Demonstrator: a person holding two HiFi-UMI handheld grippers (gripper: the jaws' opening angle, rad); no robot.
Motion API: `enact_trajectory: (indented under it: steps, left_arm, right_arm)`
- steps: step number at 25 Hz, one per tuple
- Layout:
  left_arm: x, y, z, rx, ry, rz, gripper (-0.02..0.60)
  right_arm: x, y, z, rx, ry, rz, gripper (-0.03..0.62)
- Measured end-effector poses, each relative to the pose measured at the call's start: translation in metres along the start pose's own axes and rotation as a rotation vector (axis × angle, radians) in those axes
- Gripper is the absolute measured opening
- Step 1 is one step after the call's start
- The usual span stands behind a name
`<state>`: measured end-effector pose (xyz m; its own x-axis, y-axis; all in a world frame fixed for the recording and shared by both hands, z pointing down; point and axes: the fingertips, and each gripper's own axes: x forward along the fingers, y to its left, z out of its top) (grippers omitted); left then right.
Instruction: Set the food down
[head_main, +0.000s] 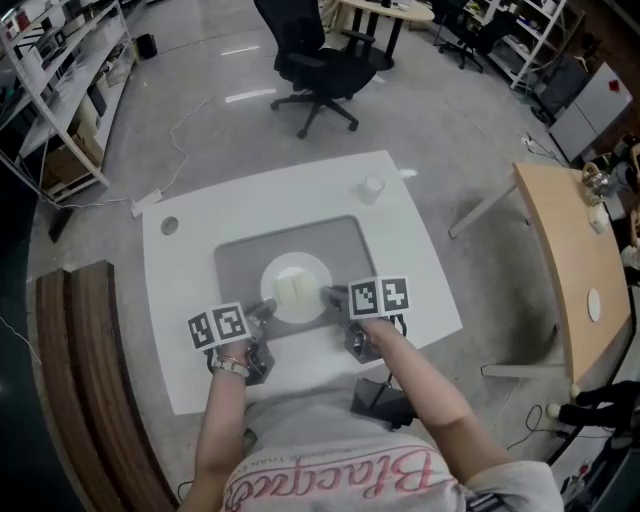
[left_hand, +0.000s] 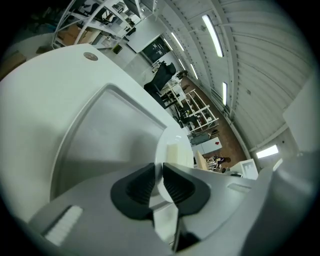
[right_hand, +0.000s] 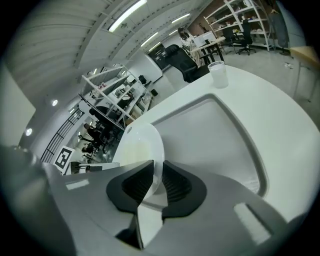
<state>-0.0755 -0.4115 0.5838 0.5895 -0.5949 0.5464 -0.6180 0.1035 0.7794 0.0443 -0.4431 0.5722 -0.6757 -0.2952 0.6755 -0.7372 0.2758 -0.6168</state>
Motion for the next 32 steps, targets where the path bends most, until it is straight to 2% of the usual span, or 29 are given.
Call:
enact_trajectory:
  steps: [16, 21, 25, 27, 29, 32]
  left_arm:
    - [0.028, 0.032, 0.002, 0.025, 0.098, 0.175, 0.061]
    - [0.032, 0.035, 0.001, 0.034, 0.114, 0.198, 0.064]
    - [0.035, 0.035, 0.001, 0.081, 0.142, 0.238, 0.074]
    - [0.035, 0.033, 0.001, 0.106, 0.147, 0.258, 0.08]
    - [0.036, 0.032, 0.0, 0.133, 0.147, 0.275, 0.086]
    - [0.036, 0.031, 0.0, 0.182, 0.144, 0.307, 0.094]
  right_arm:
    - [0.036, -0.027, -0.001, -0.025, 0.127, -0.178, 0.077]
    - [0.041, -0.032, 0.0, -0.092, 0.135, -0.244, 0.088]
    - [0.041, -0.037, 0.003, -0.154, 0.13, -0.326, 0.107]
    - [0.039, -0.035, 0.008, -0.224, 0.108, -0.371, 0.112]
    - [0.043, -0.031, 0.009, -0.289, 0.086, -0.377, 0.118]
    - [0.046, -0.031, 0.007, -0.312, 0.073, -0.379, 0.134]
